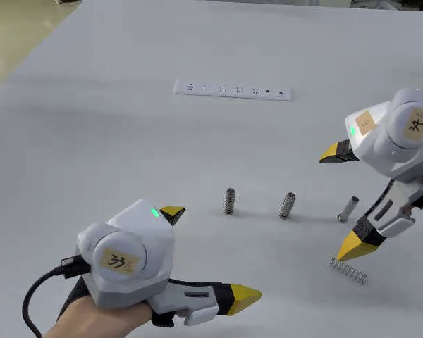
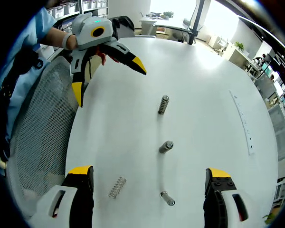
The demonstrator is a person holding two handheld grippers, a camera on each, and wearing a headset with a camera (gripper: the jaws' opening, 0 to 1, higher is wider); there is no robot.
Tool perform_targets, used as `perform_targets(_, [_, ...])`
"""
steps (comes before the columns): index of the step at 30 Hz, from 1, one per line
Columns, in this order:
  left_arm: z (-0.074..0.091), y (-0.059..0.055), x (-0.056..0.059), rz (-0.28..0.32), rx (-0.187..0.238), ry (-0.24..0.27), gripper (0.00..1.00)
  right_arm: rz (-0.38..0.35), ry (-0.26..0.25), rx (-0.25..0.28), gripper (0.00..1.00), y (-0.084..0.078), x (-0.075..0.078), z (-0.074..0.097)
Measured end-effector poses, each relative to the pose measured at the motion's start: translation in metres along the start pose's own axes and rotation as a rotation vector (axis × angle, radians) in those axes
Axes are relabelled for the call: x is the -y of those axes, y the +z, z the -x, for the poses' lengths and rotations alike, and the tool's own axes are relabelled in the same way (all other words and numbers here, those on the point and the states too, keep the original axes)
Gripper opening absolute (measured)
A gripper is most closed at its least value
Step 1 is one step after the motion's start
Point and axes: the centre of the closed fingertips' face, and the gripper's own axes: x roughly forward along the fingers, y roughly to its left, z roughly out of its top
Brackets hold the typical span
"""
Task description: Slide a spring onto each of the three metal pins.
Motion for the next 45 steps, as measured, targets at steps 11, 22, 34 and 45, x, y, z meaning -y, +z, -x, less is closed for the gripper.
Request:
perform_targets(11, [0.003,0.001,0.000,-0.018,-0.008,-0.005,0.99,-0.139,-0.058,0.070,0.98,-0.027,-0.021,0.021])
perform_targets(22, [-0.001,0.002,0.003,-0.032,-0.020,-0.023,0.99,-0.278,-0.105,0.139,0.98,-0.046,-0.057,0.031])
perform_targets(34, [-0.005,0.004,0.005,-0.054,-0.038,-0.048,0.99,-0.377,-0.176,0.199,0.99,-0.064,-0.071,0.042])
perform_targets(45, [-0.013,0.005,0.016,-0.104,-0.069,-0.099,0.99,-0.457,-0.225,0.282,0.99,-0.071,-0.077,0.050])
